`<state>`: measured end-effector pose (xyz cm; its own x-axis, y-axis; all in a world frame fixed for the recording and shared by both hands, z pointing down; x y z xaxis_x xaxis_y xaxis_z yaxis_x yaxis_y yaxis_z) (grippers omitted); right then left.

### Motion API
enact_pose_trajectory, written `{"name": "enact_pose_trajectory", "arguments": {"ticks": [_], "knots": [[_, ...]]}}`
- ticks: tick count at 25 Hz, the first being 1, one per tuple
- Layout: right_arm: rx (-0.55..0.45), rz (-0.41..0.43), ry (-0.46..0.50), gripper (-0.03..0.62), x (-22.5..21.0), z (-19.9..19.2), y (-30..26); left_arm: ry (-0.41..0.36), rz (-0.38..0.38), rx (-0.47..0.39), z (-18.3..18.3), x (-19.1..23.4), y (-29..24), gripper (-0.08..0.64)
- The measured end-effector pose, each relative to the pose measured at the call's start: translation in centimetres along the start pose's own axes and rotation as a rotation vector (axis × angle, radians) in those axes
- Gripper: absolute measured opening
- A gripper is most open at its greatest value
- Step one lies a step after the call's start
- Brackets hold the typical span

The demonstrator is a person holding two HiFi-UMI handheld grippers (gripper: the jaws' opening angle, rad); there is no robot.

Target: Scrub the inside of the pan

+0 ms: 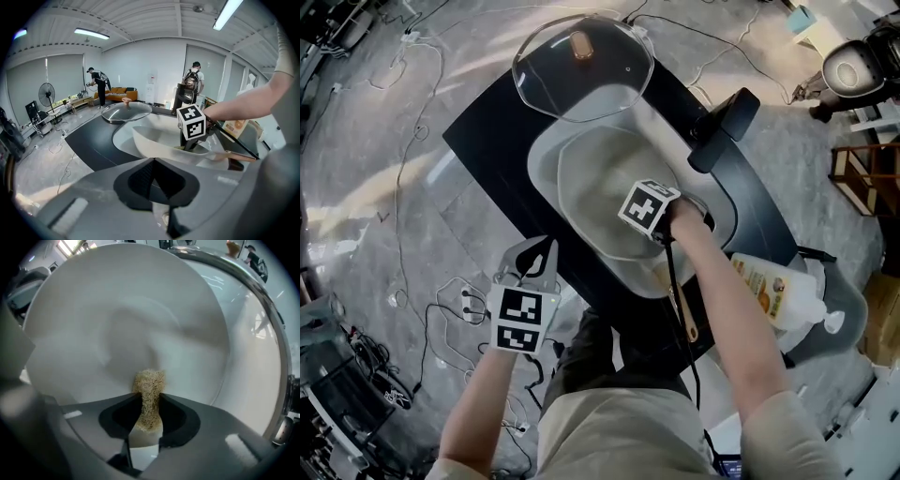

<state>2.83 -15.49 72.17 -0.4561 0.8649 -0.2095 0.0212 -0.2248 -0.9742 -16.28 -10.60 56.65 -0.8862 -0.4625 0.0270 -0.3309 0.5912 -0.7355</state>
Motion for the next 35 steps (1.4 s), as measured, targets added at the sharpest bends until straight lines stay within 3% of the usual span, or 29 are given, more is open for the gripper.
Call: {"name": "enact_pose_trajectory", "arguments": {"ticks": [4, 7, 11, 15, 18, 21, 24, 27, 31, 35], "knots": [[0.073, 0.098, 0.028, 0.118, 3.4, -1.0, 1.5, 0.000, 0.004, -0.007, 0.1, -0.2, 0.5, 0.002], [0.063, 0.142, 0.060, 0.118, 5.3, -0.6, 2.9, 0.005, 0.012, -0.011, 0.0, -0.2, 1.2, 0.002], [-0.060, 0.264, 0.073, 0.117, 8.2, 1.8, 5.0, 0.012, 0.025, -0.011, -0.7, 0.4, 1.9, 0.002], [-0.278, 0.316, 0.091, 0.117, 9.8, 6.1, 7.5, 0.021, 0.031, 0.002, -1.7, 0.9, 2.3, 0.002], [-0.430, 0.252, 0.097, 0.118, 8.5, 9.3, 8.5, 0.028, 0.034, 0.005, -1.9, 1.2, 2.0, 0.002], [-0.568, 0.112, 0.136, 0.118, 7.0, 12.4, 8.9, 0.035, 0.035, 0.013, -2.2, 1.3, 2.0, 0.002], [-0.648, -0.064, 0.236, 0.118, 5.7, 15.1, 8.6, 0.050, 0.044, 0.018, -2.6, 1.5, 2.4, 0.002], [-0.711, -0.146, 0.208, 0.118, 3.4, 16.7, 8.1, 0.050, 0.040, 0.018, -2.4, 1.4, 2.1, 0.002], [-0.725, -0.300, 0.165, 0.120, -0.2, 17.6, 7.3, 0.019, 0.026, 0.019, -1.8, 1.2, 1.9, 0.002], [-0.628, -0.373, 0.112, 0.120, -3.3, 16.0, 5.1, 0.012, 0.023, 0.013, -1.4, 1.1, 1.6, 0.002]]}}
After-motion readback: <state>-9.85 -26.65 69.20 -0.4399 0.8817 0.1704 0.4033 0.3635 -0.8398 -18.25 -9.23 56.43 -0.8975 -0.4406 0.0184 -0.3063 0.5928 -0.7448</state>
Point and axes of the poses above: the fingertips, and each gripper's own axes: y backward along the fingers, x to its left, z out of its top, the point moved 1 cm from there along y, backward along the fingers, and after that the axes turned 3 degrees about z, right-handed, at the moved point
